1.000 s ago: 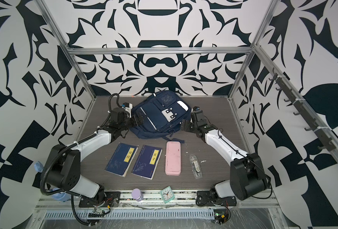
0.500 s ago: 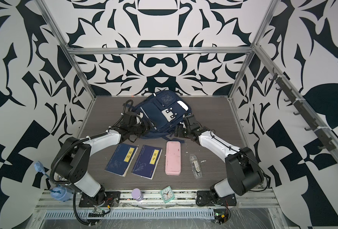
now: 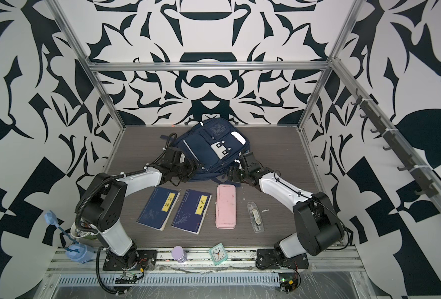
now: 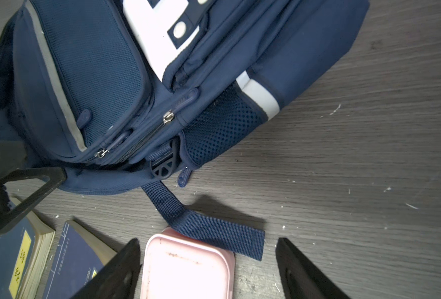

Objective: Pack books, pencil case, and school supplies into a backpack
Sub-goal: Unzip the student bag at the top-center of the table.

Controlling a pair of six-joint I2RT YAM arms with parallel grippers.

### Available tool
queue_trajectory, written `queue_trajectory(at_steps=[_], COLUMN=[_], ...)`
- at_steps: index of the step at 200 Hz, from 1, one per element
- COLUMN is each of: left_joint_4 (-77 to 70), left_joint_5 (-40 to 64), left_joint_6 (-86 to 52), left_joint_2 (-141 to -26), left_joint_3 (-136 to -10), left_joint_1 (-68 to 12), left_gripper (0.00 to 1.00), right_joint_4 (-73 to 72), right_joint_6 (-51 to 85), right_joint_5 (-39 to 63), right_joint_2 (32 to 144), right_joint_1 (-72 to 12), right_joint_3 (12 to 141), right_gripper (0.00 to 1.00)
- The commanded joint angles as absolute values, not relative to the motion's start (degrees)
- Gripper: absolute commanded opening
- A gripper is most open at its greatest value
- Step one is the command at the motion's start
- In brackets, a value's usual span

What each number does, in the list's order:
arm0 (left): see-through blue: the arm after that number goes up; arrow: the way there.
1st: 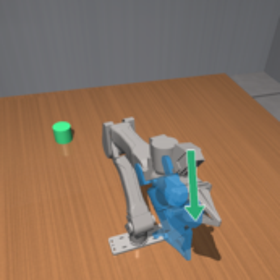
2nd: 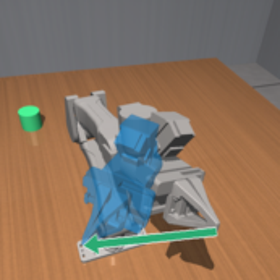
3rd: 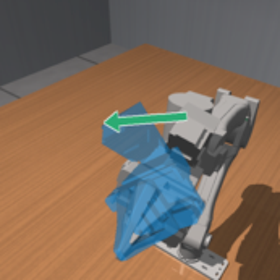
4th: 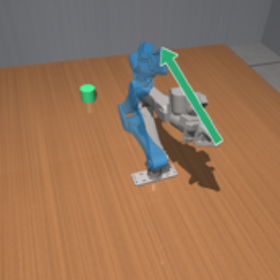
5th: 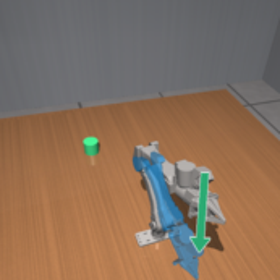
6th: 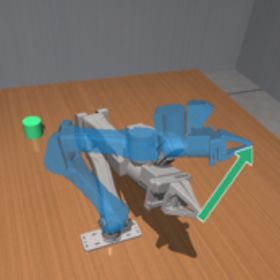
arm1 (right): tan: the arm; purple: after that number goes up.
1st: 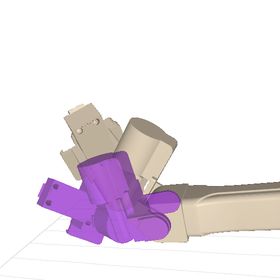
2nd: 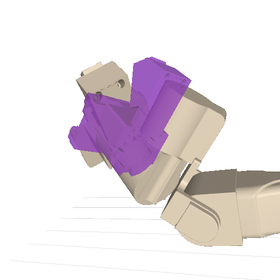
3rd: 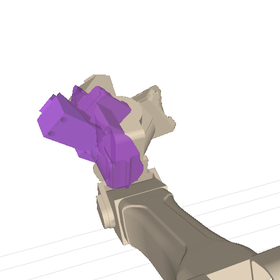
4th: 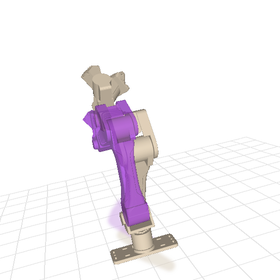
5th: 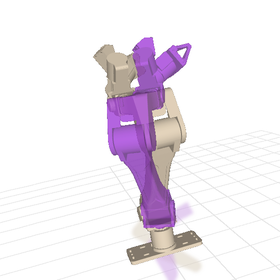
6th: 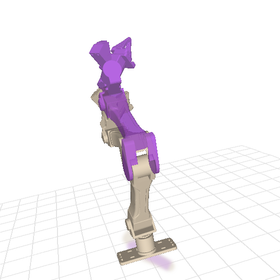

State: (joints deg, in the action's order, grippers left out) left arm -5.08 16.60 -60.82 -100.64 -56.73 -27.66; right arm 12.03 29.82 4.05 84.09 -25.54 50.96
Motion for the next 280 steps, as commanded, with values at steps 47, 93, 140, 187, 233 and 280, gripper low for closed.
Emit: queue_trajectory(at_steps=[47,93,140,187,233,280], left_joint_4=[-9.33,-12.95,-14.87,-14.15,-13.33,-13.07], left_joint_5=[15.92,16.86,18.61,20.39,23.00,24.32], left_joint_6=[-65.94,-66.88,-67.18,-66.43,-66.40,-66.62], left_joint_2=[-106.85,-105.87,-103.60,-100.43,-98.21,-97.36], left_joint_3=[-59.59,-59.69,-60.16,-61.94,-64.19,-65.21], left_joint_1=[-27.50,-27.51,-27.49,-27.50,-27.44,-27.36], left_gripper=[0.74,0.48,0.16,0.01,0.00,0.00], right_joint_4=[9.67,9.32,7.15,3.31,-0.47,-4.48], right_joint_6=[30.94,30.68,29.67,29.16,28.88,28.35], right_joint_5=[3.96,4.13,4.37,4.75,4.99,3.83], right_joint_2=[82.17,82.18,82.45,84.34,86.73,89.99], right_joint_1=[-26.02,-26.02,-26.06,-26.02,-26.02,-26.02], right_joint_3=[49.33,48.69,47.75,46.60,46.80,47.53], right_gripper=[0.75,0.60,0.55,0.58,0.60,0.62])
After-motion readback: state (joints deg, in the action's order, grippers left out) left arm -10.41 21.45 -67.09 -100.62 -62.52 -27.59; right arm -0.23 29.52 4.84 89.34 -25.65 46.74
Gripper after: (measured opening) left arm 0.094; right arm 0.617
